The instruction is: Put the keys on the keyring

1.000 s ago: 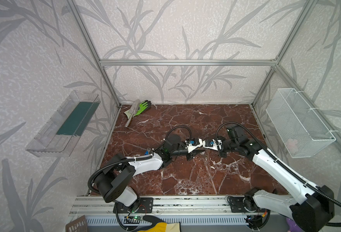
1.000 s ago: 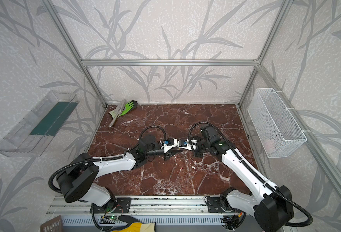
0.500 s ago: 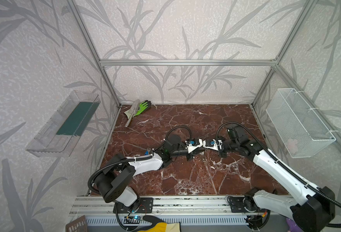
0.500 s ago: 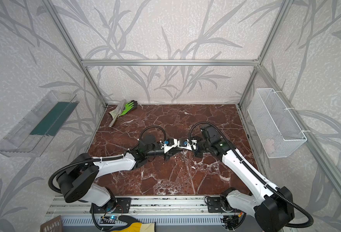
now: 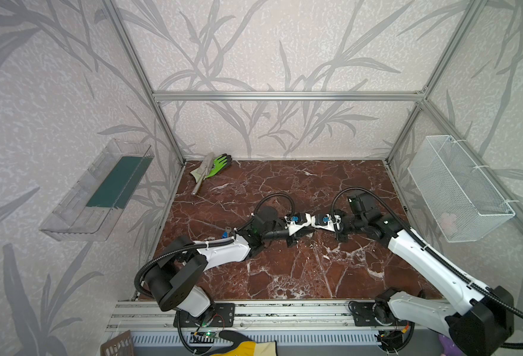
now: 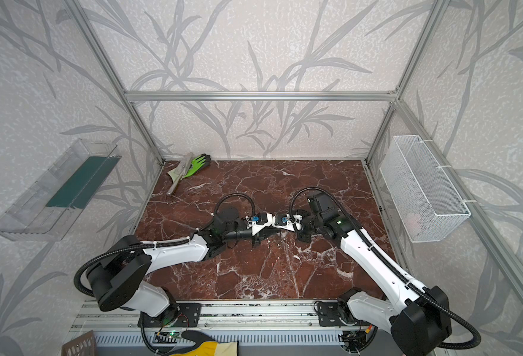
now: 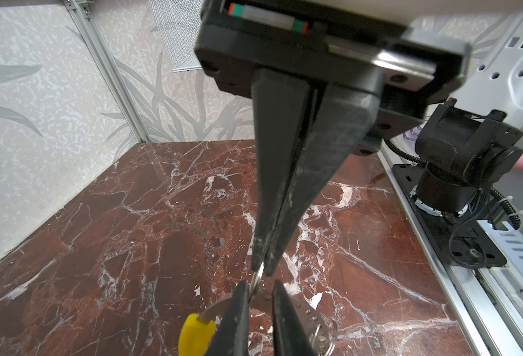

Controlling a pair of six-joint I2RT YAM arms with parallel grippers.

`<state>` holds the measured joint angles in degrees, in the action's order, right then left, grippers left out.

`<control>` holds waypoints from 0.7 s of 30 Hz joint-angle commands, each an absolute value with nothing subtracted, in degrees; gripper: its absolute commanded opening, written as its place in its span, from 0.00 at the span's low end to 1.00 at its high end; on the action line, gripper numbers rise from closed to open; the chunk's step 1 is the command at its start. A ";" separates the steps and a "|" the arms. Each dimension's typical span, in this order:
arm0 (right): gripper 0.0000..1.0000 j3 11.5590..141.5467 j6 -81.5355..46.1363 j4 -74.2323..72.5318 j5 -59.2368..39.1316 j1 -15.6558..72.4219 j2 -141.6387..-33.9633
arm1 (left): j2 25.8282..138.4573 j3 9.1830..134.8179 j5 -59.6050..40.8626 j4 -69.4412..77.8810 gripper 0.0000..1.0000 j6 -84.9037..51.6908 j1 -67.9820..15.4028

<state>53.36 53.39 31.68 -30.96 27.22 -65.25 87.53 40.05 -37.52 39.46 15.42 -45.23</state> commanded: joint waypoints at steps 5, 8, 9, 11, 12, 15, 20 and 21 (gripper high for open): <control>0.00 53.77 53.18 32.43 -32.96 27.88 -65.48 | 87.05 42.21 -37.84 41.10 0.16 16.26 -46.59; 0.00 53.79 53.20 32.50 -33.05 27.93 -65.48 | 87.22 42.53 -37.91 41.10 0.13 16.26 -46.80; 0.00 53.79 53.26 32.47 -33.05 27.90 -65.48 | 87.27 42.60 -37.90 41.18 0.12 16.26 -46.85; 0.00 53.79 53.23 32.51 -33.15 27.93 -65.48 | 87.33 42.74 -38.14 41.34 0.09 16.26 -46.94; 0.00 53.70 53.07 32.43 -33.18 27.90 -65.39 | 87.39 42.79 -38.27 41.34 0.07 16.26 -47.03; 0.05 53.28 52.30 31.23 -32.84 27.95 -65.00 | 87.28 42.72 -38.68 41.93 0.00 15.70 -47.05; 0.17 51.18 49.64 27.34 -31.68 26.39 -62.37 | 86.49 41.80 -39.94 42.97 0.00 13.50 -46.78; 0.20 50.75 48.83 26.65 -32.16 25.67 -61.63 | 86.32 41.53 -40.18 43.62 0.00 12.67 -46.69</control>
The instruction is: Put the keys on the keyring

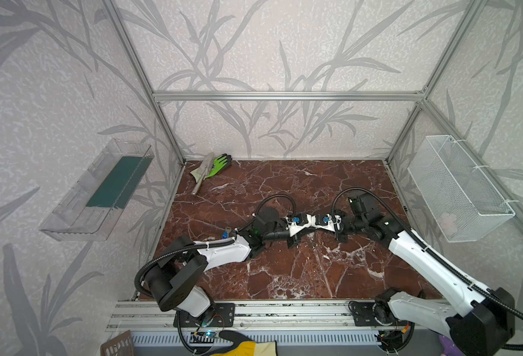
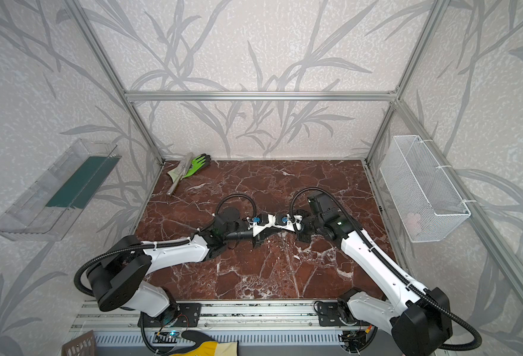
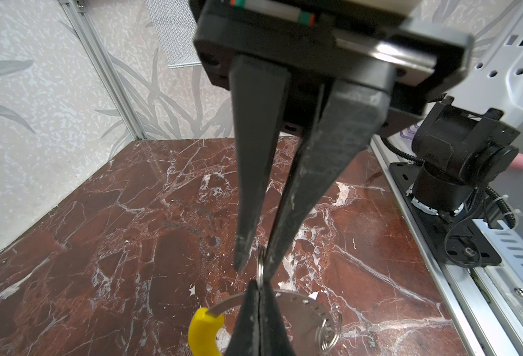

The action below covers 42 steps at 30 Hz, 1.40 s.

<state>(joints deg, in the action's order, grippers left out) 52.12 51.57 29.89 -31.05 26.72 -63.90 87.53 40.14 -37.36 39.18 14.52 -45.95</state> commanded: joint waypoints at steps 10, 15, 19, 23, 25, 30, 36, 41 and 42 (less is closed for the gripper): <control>0.27 43.73 42.96 20.41 -38.24 19.97 -51.16 | 85.04 41.46 -43.13 47.58 0.00 7.19 -45.05; 0.24 41.48 40.99 18.74 -40.87 19.86 -49.82 | 85.33 42.00 -44.26 50.79 0.00 4.20 -44.89; 0.22 40.22 39.28 15.49 -43.00 19.86 -49.66 | 85.62 42.63 -45.21 51.03 0.00 3.50 -44.90; 0.21 40.21 38.32 13.99 -44.33 19.91 -50.09 | 85.49 42.61 -45.40 50.98 0.00 3.60 -44.92; 0.20 40.21 37.93 13.20 -44.80 19.87 -50.19 | 85.60 42.61 -45.44 50.84 0.00 3.82 -44.94; 0.16 40.42 37.69 13.03 -45.60 19.91 -50.75 | 85.40 42.36 -45.31 50.60 0.00 4.38 -44.95; 0.05 40.96 39.17 15.02 -45.41 19.87 -51.78 | 85.15 42.37 -45.15 50.06 0.00 4.96 -44.93; 0.00 42.54 41.78 18.51 -42.85 19.86 -51.42 | 83.85 43.06 -42.57 44.33 0.10 9.13 -45.04; 0.00 43.11 42.69 20.18 -41.78 19.86 -51.50 | 83.23 43.35 -41.84 42.35 0.20 10.77 -45.06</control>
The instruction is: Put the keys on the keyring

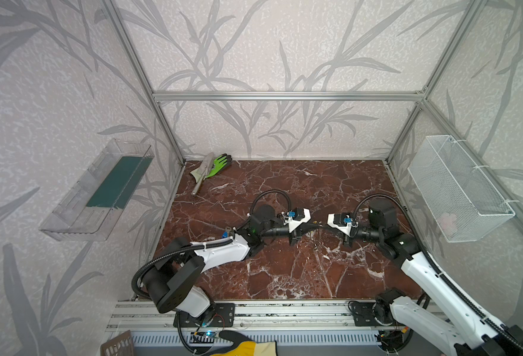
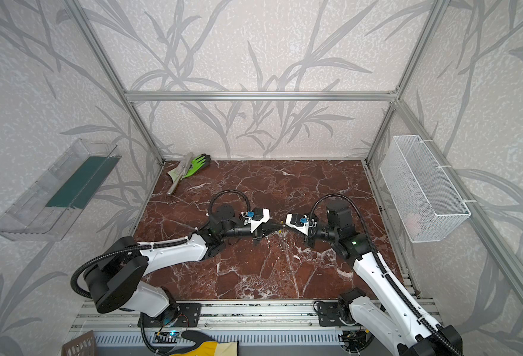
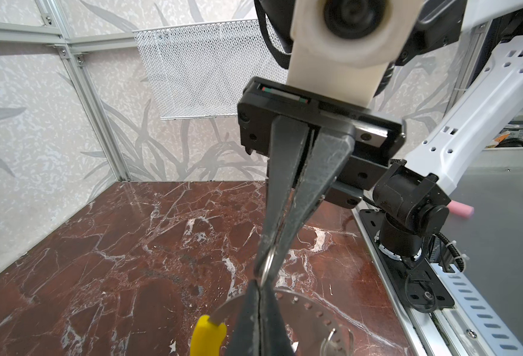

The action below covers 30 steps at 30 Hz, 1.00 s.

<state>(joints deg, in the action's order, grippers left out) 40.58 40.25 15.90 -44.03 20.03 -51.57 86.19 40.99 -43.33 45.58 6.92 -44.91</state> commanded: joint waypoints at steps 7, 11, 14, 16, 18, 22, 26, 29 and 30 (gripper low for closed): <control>0.00 47.29 47.07 30.21 -35.32 20.71 -52.24 | 77.60 46.27 -34.42 25.49 0.37 25.05 -46.46; 0.00 49.77 47.10 32.85 -34.17 21.82 -53.64 | 77.05 47.10 -32.68 22.45 0.37 28.11 -47.45; 0.00 51.37 47.19 34.25 -33.34 22.92 -54.78 | 77.68 47.54 -31.83 21.80 0.37 29.17 -48.26; 0.00 52.32 47.41 35.21 -32.60 23.61 -55.49 | 78.10 47.72 -31.63 21.87 0.37 29.29 -48.50; 0.00 53.18 47.71 36.32 -32.04 24.44 -56.13 | 78.71 47.89 -31.51 22.15 0.37 29.14 -48.81; 0.00 53.75 47.45 36.61 -31.64 25.53 -56.51 | 79.41 47.88 -31.55 23.36 0.36 28.37 -49.09; 0.00 54.10 47.28 36.94 -31.29 26.23 -56.78 | 79.80 47.82 -31.73 24.15 0.34 27.91 -49.36; 0.00 54.23 47.19 37.02 -31.20 26.63 -57.00 | 80.14 47.89 -31.78 24.26 0.31 27.86 -49.39; 0.00 54.32 47.06 37.00 -31.25 26.63 -57.04 | 80.21 47.89 -31.81 24.24 0.30 27.86 -49.49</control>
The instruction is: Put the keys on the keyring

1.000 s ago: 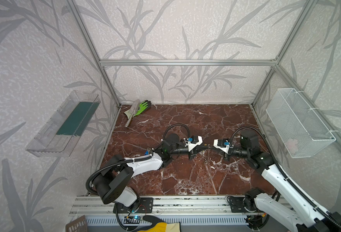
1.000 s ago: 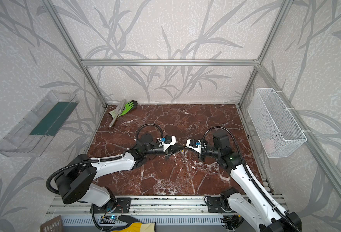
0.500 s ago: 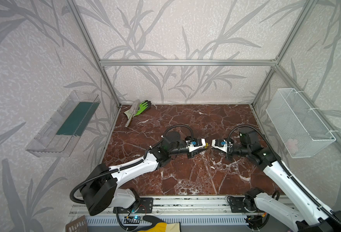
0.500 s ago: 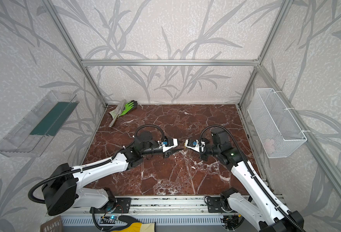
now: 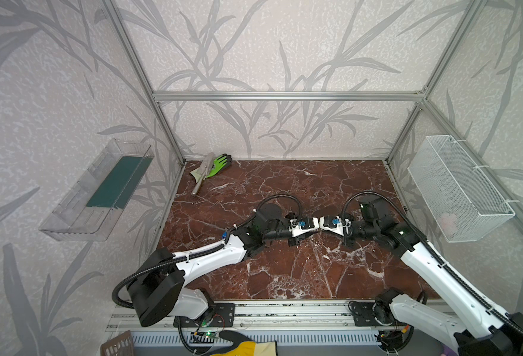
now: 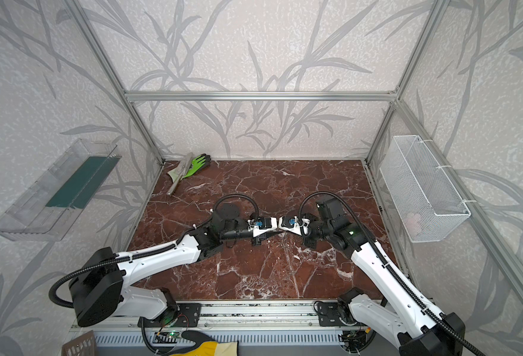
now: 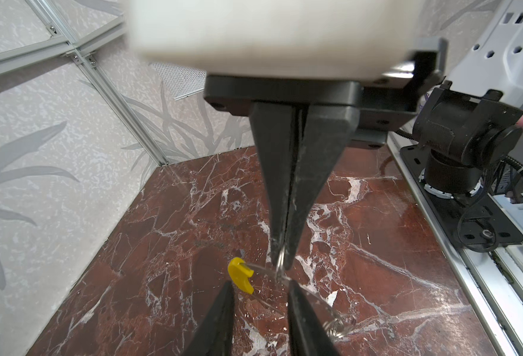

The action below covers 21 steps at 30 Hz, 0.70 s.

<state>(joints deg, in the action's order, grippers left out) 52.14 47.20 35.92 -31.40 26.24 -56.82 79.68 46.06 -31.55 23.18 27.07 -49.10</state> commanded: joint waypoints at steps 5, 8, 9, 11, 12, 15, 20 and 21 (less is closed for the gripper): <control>0.00 54.57 46.75 36.59 -31.45 27.16 -57.29 | 80.76 47.99 -32.17 24.82 0.28 27.62 -49.58; 0.00 54.76 46.59 36.65 -31.42 27.41 -57.65 | 81.01 47.99 -32.38 25.44 0.26 27.44 -49.68; 0.00 54.76 46.57 36.65 -31.38 27.57 -57.74 | 81.10 47.91 -32.42 25.72 0.26 27.27 -49.75; 0.00 54.84 46.52 36.61 -31.29 27.75 -57.96 | 81.08 47.89 -32.71 26.14 0.25 27.07 -49.75; 0.00 54.83 46.45 36.61 -31.29 27.76 -58.01 | 81.12 47.82 -32.93 26.50 0.25 26.90 -49.83; 0.00 54.67 46.15 35.91 -31.38 27.82 -58.01 | 81.22 47.73 -33.22 26.88 0.23 26.54 -49.96; 0.00 54.52 45.28 34.13 -32.31 27.85 -57.40 | 81.81 47.45 -33.64 26.68 0.20 26.45 -49.93; 0.00 54.53 45.25 33.94 -32.51 27.86 -57.24 | 81.91 47.46 -33.66 26.55 0.19 26.46 -49.98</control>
<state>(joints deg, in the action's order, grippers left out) 52.75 46.26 35.83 -30.94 27.33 -58.00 80.95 46.06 -32.80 25.76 26.35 -49.56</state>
